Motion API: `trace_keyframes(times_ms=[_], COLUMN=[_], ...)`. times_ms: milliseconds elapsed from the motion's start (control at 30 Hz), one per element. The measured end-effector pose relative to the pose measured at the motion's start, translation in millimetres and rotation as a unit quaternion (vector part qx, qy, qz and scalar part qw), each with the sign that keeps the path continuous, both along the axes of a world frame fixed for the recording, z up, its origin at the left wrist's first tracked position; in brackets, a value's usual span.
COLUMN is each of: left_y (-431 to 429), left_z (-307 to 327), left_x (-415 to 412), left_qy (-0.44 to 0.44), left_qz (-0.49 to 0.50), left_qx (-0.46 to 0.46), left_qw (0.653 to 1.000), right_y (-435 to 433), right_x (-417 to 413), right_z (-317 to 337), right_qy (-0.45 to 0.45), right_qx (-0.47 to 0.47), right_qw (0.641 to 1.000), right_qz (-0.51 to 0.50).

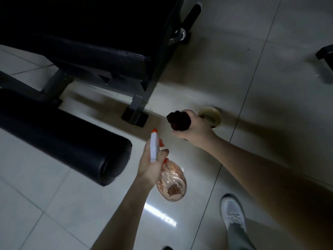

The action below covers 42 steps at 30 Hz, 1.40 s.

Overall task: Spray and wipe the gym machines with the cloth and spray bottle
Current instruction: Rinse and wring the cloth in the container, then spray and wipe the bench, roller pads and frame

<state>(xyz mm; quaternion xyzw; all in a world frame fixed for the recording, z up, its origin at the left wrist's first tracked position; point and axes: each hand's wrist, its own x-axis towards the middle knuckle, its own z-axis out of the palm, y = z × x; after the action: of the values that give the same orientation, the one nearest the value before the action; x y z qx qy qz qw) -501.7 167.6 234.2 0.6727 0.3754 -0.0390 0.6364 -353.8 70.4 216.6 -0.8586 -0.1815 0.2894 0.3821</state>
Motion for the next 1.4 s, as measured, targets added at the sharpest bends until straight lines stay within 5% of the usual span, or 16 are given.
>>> trace_keyframes(times_ms=[300,567,667,767,900,1033,1200,1400], left_y=[3.9,27.3,36.5,44.1,56.7,68.1,84.5,111.5], left_z=[65.9,111.7,120.8,123.3,118.2,112.1,112.6,116.5], left_x=[-18.6,-10.3,-4.7,-0.1,1.7,-1.5,-17.0,-21.3], left_qy=[-0.021,-0.049,-0.059,-0.062,-0.078,-0.084,-0.085,-0.108], left_qz=[0.042,0.045,0.057,0.074,0.099,0.097,0.056,0.026], left_qx=[0.088,0.155,0.171,0.169,0.177,0.191,0.163,0.101], left_qw=[0.995,0.986,0.982,0.981,0.976,0.973,0.981,0.989], right_y=[11.5,33.3,54.0,78.1,100.1,114.3,131.2,130.3], right_x=[-45.6,-38.1,-20.4,2.7,24.0,33.9,34.0,37.6], right_z=[59.8,137.4,159.1,162.3,161.3,173.6,178.8,175.7], right_qy=[0.027,-0.218,-0.359,-0.463,-0.486,-0.432,-0.366,-0.394], right_qx=[0.118,0.092,0.092,-0.012,-0.102,-0.157,-0.125,-0.117], right_qw=[0.987,0.971,0.929,0.885,0.861,0.880,0.918,0.908], right_qz=[-0.108,-0.014,-0.001,0.044,0.109,0.116,0.086,0.079])
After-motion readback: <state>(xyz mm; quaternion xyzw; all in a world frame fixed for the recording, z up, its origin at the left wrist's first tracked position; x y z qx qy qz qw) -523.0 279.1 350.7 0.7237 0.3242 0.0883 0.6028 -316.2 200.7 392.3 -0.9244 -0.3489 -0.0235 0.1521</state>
